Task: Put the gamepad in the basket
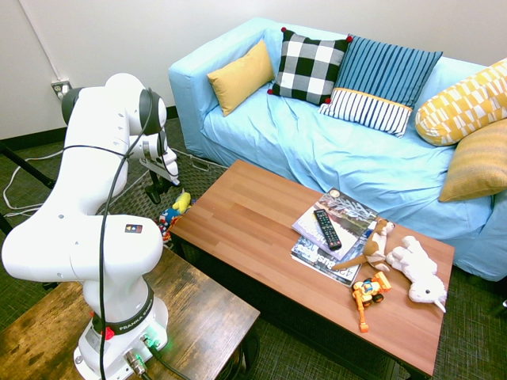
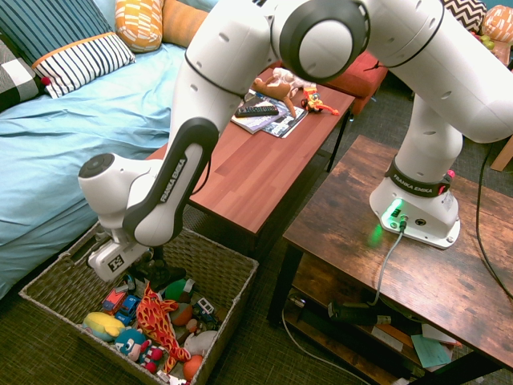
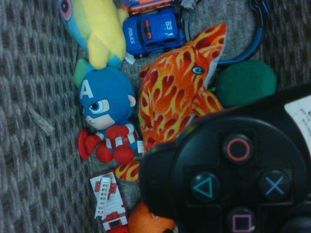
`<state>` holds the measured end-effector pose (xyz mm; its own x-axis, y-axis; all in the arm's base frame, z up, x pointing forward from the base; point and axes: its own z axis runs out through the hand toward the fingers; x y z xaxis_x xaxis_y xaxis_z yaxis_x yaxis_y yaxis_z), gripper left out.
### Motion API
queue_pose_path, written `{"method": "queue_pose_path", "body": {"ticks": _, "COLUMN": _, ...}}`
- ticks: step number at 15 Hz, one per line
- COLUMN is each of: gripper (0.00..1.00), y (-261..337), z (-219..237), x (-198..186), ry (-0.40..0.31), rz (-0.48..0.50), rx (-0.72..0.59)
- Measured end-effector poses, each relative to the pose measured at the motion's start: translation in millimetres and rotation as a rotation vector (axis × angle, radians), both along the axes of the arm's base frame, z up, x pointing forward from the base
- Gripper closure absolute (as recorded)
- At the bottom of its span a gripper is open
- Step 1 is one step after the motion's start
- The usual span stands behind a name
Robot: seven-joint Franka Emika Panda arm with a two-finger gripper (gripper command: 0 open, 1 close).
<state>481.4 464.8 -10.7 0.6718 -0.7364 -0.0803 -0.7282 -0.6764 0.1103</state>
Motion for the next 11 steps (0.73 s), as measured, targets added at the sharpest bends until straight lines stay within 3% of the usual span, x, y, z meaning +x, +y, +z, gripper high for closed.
{"method": "queue_pose_path", "body": {"ticks": 1, "gripper": 1.0, "y": 3.2, "z": -16.2, "x": 1.0, "ry": 0.02, "rz": 0.0, "rx": 0.002}}
{"method": "queue_pose_path", "body": {"ticks": 2, "gripper": 0.0, "y": 5.8, "z": -30.1, "x": 2.4, "ry": 0.038, "rz": -0.001, "rx": 0.004}}
{"method": "queue_pose_path", "body": {"ticks": 5, "gripper": 0.0, "y": 9.9, "z": -50.5, "x": 8.1, "ry": 0.062, "rz": 0.009, "rx": 0.015}}
{"method": "queue_pose_path", "body": {"ticks": 11, "gripper": 0.0, "y": 14.3, "z": -47.4, "x": 20.4, "ry": 0.067, "rz": 0.032, "rx": 0.025}}
